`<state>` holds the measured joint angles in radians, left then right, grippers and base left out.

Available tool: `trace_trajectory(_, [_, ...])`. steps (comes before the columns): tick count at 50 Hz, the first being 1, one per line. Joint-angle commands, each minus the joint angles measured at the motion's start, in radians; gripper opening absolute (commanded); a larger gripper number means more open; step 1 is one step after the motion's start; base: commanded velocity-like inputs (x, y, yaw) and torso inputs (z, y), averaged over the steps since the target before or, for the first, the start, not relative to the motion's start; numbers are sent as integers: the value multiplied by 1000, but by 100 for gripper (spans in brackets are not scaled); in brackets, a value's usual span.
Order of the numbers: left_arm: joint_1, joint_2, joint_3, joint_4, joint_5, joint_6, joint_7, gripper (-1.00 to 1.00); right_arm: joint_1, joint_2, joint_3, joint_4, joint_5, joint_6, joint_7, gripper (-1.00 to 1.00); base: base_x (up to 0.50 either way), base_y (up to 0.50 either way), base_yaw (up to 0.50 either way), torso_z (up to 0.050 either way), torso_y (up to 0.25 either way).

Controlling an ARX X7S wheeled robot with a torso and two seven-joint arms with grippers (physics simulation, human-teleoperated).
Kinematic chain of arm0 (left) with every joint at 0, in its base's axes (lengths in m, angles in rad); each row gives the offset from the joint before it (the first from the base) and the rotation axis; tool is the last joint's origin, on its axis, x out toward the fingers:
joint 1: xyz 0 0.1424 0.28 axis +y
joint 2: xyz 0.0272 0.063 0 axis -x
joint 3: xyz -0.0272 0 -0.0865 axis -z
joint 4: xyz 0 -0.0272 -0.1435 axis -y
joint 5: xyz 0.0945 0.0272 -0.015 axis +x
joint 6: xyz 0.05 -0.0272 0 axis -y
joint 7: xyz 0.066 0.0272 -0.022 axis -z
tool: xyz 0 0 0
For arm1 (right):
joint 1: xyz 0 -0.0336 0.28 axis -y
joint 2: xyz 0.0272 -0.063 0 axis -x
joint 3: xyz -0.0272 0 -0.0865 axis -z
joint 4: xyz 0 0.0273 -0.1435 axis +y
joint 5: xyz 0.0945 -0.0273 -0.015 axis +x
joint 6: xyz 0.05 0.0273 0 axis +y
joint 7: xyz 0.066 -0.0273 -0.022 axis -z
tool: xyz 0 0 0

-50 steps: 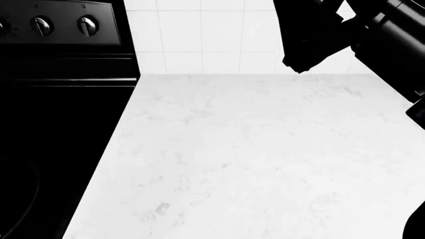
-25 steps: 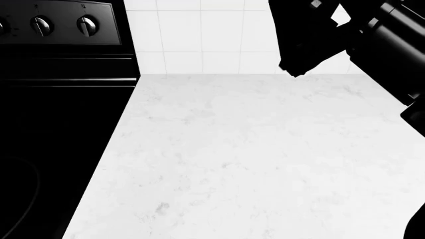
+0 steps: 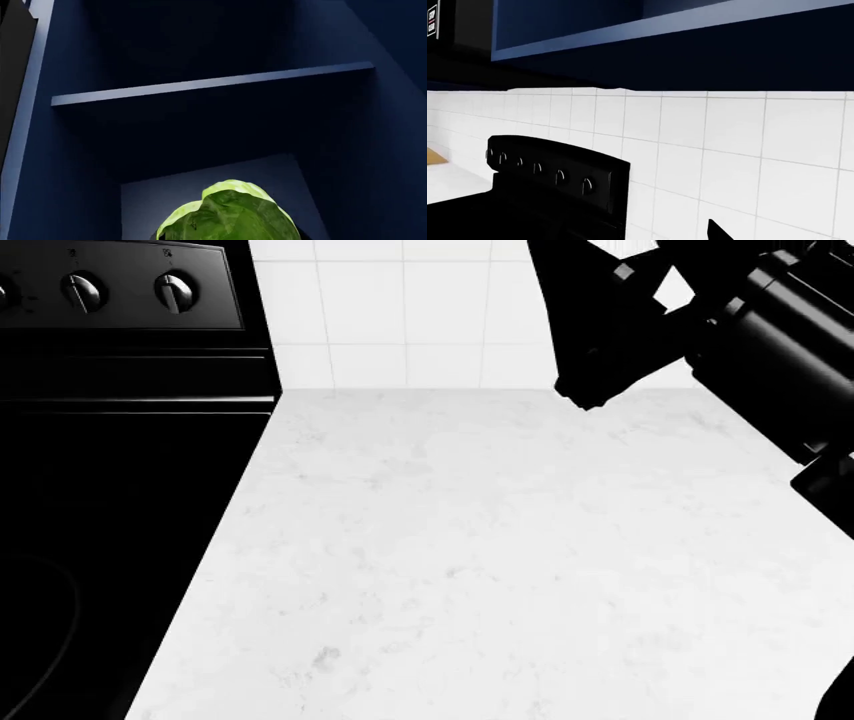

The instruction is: Pick the brussel sprout, carrot from the counter and place them in the cabinet. Then close the cabinet.

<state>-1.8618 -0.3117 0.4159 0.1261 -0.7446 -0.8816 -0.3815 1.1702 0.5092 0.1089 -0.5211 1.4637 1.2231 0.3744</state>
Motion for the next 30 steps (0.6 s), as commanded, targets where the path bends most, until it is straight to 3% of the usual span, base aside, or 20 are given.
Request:
trace_trajectory(1, [-80, 49, 75, -208, 105, 98, 59, -100, -13, 10, -2, -7, 5, -6, 2, 100, 0, 0, 0, 0, 0])
trace_trajectory(19, [-173, 71, 120, -479, 209, 226, 132, -100, -43, 21, -9, -14, 12, -13, 12, 100, 0, 0, 0, 0, 0])
trace_trajectory(24, [-116, 39, 96, -326, 168, 204, 107, -100, -45, 24, -16, -13, 14, -11, 22, 100, 0, 0, 0, 0, 4])
trace_trajectory(30, [-106, 33, 92, -299, 160, 200, 101, -100, -46, 27, -20, -13, 14, -14, 23, 100, 0, 0, 0, 0, 0])
